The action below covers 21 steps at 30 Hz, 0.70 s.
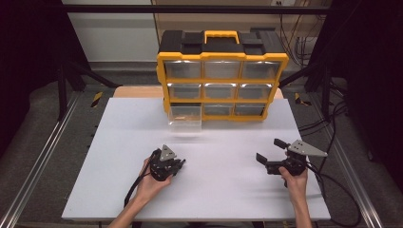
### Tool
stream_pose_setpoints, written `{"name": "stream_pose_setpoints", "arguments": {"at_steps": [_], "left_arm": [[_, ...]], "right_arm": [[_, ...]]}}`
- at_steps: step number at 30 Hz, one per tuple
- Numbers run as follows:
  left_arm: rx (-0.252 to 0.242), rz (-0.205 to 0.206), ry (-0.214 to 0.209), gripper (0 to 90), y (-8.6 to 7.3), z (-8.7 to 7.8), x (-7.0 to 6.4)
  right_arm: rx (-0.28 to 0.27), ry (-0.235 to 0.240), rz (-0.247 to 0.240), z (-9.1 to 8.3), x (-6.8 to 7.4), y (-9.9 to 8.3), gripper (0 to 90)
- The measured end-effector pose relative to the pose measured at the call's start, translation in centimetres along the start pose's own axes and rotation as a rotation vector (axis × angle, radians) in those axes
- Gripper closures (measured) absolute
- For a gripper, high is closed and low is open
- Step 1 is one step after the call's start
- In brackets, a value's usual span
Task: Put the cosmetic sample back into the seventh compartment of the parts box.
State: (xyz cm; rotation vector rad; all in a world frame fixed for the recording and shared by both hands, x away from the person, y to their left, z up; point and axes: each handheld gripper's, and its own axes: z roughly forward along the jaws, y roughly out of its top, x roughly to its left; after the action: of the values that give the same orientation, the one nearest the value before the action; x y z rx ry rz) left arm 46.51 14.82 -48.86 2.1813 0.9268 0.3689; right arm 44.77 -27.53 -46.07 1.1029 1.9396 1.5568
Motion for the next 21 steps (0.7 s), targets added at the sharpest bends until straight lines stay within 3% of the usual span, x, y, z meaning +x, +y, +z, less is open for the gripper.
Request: {"name": "stream_pose_setpoints", "arguments": {"at_steps": [21], "left_arm": [[-0.023, 0.003, -0.012, 80.4, 0.38, -0.98, 0.35]], "right_arm": [[0.000, -0.001, -0.001, -0.01, -0.01, 0.00, 0.9]]}}
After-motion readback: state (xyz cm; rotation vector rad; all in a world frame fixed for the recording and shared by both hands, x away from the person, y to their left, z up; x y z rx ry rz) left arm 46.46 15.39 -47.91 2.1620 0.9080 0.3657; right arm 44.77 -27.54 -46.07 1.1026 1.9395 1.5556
